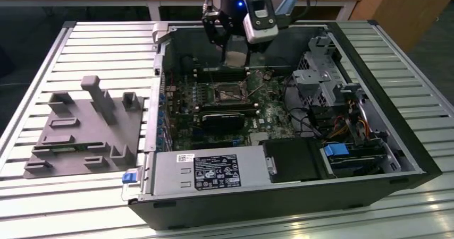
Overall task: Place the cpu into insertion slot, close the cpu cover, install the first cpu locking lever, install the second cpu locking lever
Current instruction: 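Place the cpu into insertion slot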
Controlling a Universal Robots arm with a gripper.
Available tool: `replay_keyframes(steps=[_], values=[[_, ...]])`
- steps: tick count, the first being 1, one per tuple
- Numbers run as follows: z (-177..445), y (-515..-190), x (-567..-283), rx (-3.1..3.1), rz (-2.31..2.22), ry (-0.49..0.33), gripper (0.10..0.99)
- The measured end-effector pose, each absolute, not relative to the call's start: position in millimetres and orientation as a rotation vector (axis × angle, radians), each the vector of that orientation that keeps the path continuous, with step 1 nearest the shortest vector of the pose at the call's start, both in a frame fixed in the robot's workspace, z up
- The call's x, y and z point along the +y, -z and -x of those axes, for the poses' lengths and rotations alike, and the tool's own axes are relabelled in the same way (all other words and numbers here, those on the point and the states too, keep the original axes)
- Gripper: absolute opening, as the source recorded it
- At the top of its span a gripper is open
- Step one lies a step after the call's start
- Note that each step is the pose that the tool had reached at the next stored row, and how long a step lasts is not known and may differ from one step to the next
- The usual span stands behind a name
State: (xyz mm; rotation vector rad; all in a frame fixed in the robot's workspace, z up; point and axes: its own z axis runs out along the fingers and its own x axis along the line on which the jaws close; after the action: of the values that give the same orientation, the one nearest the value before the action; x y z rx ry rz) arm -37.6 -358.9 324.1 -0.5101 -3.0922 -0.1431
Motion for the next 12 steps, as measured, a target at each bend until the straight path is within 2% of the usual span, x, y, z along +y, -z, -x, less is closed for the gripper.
replay_keyframes(steps=[12], values=[[37.6, -319.1, -358.8, -3.034, 0.821, 0.143, 0.537]])
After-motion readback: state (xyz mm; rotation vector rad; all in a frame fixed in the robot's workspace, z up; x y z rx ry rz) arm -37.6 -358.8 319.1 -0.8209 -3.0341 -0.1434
